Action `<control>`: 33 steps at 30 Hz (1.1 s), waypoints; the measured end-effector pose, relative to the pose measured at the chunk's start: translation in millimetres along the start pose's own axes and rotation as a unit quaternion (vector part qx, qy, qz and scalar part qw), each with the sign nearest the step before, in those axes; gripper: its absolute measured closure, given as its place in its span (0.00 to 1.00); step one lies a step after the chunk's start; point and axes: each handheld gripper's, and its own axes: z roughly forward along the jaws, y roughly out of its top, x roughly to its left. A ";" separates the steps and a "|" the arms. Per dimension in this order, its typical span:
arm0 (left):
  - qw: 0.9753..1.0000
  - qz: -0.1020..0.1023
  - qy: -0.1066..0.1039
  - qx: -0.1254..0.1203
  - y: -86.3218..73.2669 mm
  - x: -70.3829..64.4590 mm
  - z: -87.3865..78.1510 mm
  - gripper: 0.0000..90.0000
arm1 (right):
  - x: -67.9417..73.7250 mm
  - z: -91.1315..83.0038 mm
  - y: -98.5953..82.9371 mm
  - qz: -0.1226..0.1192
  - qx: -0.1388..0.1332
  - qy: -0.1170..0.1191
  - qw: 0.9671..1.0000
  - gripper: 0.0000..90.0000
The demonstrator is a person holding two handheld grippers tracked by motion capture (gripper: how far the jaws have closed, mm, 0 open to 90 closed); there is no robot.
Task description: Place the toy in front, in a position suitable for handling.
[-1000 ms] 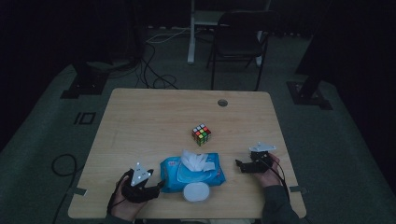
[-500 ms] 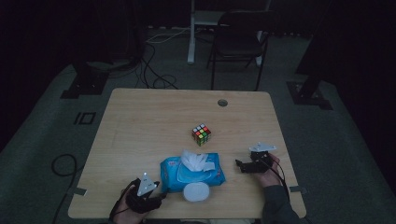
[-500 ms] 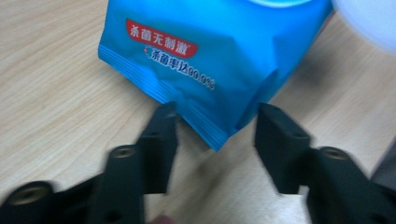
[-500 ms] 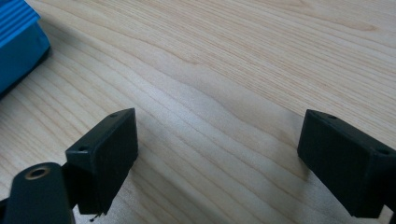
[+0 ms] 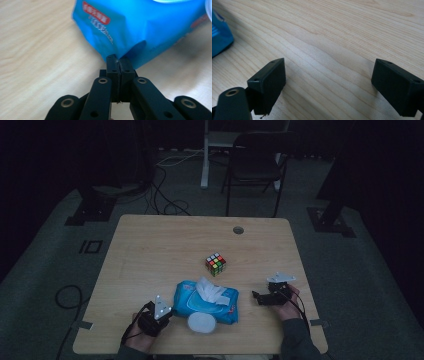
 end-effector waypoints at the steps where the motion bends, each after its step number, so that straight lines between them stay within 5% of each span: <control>1: 1.000 -0.002 0.002 0.000 0.7 3.2 1.3 1.00 | 0.0 0.0 0.0 0.000 0.000 0.000 1.000 0.13; 13: 0.999 -0.032 0.030 0.006 8.0 47.7 14.1 1.00 | 0.0 -0.2 -0.2 0.000 0.000 0.001 1.000 0.13; 22: 0.996 -0.076 0.035 0.013 29.0 101.2 42.5 0.96 | 0.0 -0.2 -0.2 0.000 0.000 0.001 1.000 0.13; 28: 0.992 -0.105 0.069 0.002 36.3 114.8 55.6 0.83 | 0.0 -0.6 -0.5 0.000 0.000 0.001 1.000 0.13; 33: 0.989 -0.124 0.072 -0.024 34.2 113.4 36.8 0.79 | 0.0 -1.8 -1.8 0.000 0.000 0.001 1.000 0.13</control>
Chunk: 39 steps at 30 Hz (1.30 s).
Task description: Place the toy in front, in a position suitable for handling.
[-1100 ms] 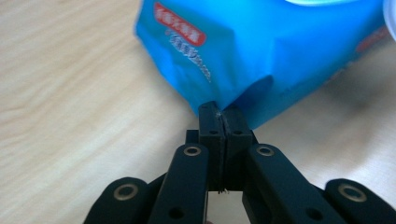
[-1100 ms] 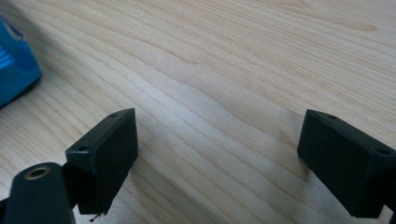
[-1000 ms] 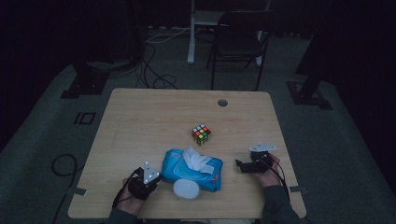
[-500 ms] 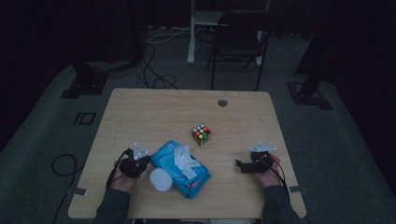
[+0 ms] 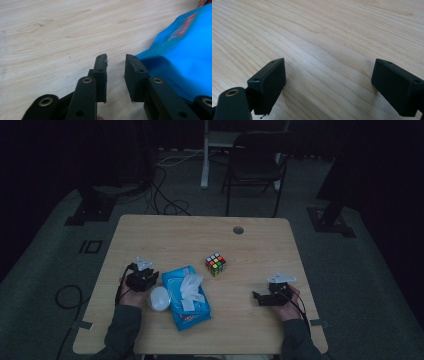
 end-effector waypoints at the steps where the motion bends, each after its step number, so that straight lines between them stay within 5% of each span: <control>1: 1.000 -0.002 -0.001 -0.007 -0.2 -1.6 -6.5 0.79 | 0.0 -0.1 -0.1 0.000 0.000 0.000 1.000 0.13; 5: 0.999 0.003 -0.015 -0.041 0.7 -16.8 -35.0 0.77 | 0.2 -0.3 -0.2 0.001 0.000 -0.001 1.000 0.13; 7: 0.997 0.027 -0.032 -0.060 2.5 -36.8 -51.6 0.76 | 0.2 -0.5 -0.4 0.001 0.000 -0.001 1.000 0.13; 11: 0.995 0.045 -0.049 -0.069 3.9 -50.8 -59.9 0.76 | 0.2 -0.5 -0.4 0.001 0.000 -0.001 1.000 0.13; 15: 0.988 0.089 -0.097 -0.077 4.8 -90.7 -73.1 0.76 | 0.2 -0.5 -0.4 0.001 0.000 -0.001 1.000 0.13; 19: 0.977 0.139 -0.147 -0.066 2.1 -129.5 -74.5 0.75 | 0.2 -0.5 -0.4 0.001 0.000 -0.001 1.000 0.13; 22: 0.967 0.178 -0.171 -0.055 -1.6 -155.4 -71.8 0.75 | 0.2 -0.5 -0.4 0.001 0.000 -0.001 1.000 0.13; 23: 0.967 0.178 -0.171 -0.055 -1.6 -155.4 -71.8 0.74 | 0.2 -0.5 -0.4 0.001 0.000 -0.001 1.000 0.13; 24: 0.962 0.203 -0.177 -0.046 -4.8 -170.7 -66.3 0.74 | 0.2 -0.5 -0.4 0.001 0.000 -0.001 1.000 0.13; 27: 0.959 0.216 -0.183 -0.034 -9.4 -183.2 -56.9 0.73 | 0.2 -0.5 -0.4 0.001 0.000 -0.001 1.000 0.13; 31: 0.960 0.235 -0.151 -0.009 -16.4 -191.3 -43.1 0.76 | 0.1 -0.4 -0.4 0.000 -0.001 -0.001 1.000 0.13; 34: 0.962 0.233 -0.141 -0.012 -17.9 -188.3 -41.9 0.87 | 0.1 -0.4 -0.4 0.000 -0.001 -0.001 1.000 0.13; 39: 0.961 0.240 -0.138 -0.012 -18.4 -181.6 -41.7 0.93 | 0.2 -0.5 -0.4 0.001 0.000 -0.001 1.000 0.13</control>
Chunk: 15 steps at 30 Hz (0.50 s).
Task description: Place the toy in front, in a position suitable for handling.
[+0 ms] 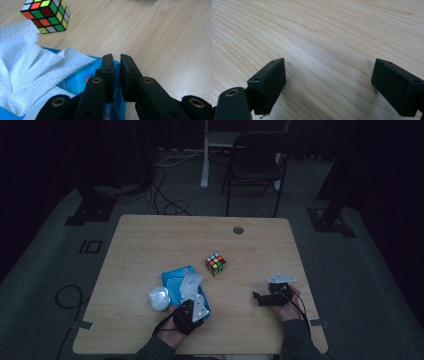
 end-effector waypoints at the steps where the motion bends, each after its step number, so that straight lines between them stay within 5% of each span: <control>1: 1.000 -0.002 0.004 -0.001 -0.8 0.8 -0.3 0.93 | 0.0 0.0 0.0 0.000 0.000 0.000 1.000 0.13; 7: 0.999 -0.023 0.039 0.014 -13.3 23.5 -8.6 0.91 | 0.0 0.0 0.0 0.000 0.000 0.000 1.000 0.13; 15: 0.993 -0.065 0.098 0.026 -38.7 59.5 -22.9 0.88 | 0.0 0.0 0.0 0.000 0.000 0.000 1.000 0.13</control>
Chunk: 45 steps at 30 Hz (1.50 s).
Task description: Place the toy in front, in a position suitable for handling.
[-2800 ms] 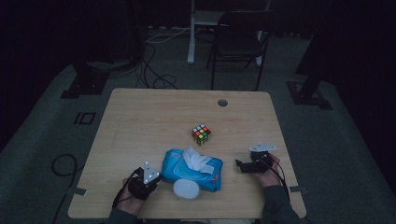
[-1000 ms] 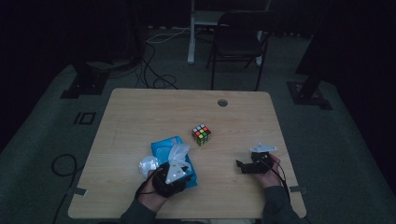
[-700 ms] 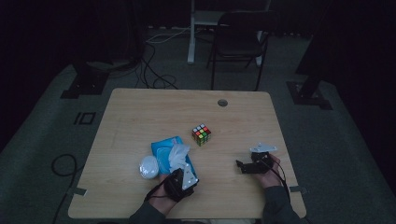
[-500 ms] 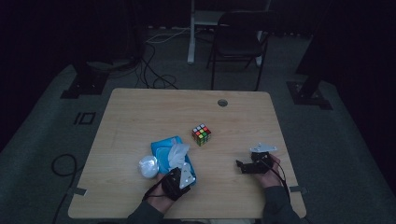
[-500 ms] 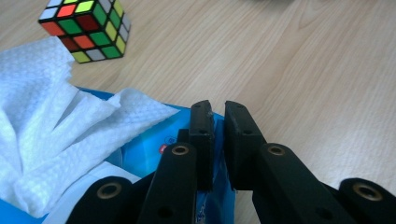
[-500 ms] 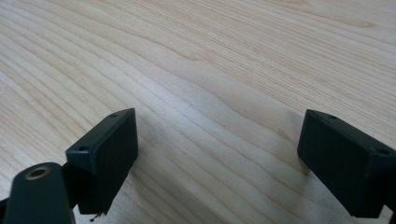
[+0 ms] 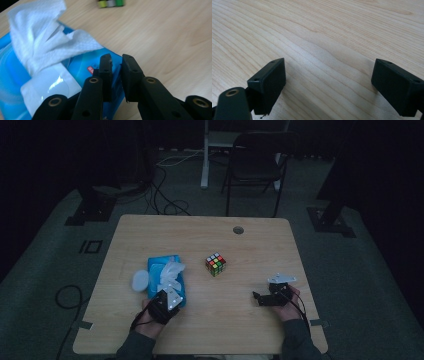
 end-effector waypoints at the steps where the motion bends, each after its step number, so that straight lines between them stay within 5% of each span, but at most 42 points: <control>1: 1.000 -0.003 0.007 0.002 -3.1 4.8 -1.3 0.88 | 0.0 0.0 0.0 0.000 0.000 0.000 1.000 0.13; 10: 0.997 -0.051 0.050 0.001 -32.5 35.0 -17.2 0.82 | 0.3 -0.1 -0.1 0.001 -0.001 -0.001 1.000 0.14; 21: 0.989 -0.105 0.100 -0.007 -57.3 63.8 -35.5 0.74 | 2.0 0.0 0.3 -0.001 -0.004 0.000 1.000 0.17; 29: 0.993 -0.098 0.050 -0.048 -44.5 54.3 -36.5 0.67 | 8.8 1.5 7.3 0.001 -0.003 0.006 1.000 0.29; 36: 0.994 -0.086 0.010 -0.071 -28.5 41.1 -17.8 0.64 | 26.1 -0.6 33.0 -0.012 -0.037 0.028 0.999 0.36; 45: 0.993 -0.084 -0.045 -0.069 -24.7 27.5 10.5 0.62 | 50.7 9.6 77.5 -0.019 -0.070 0.046 0.996 0.23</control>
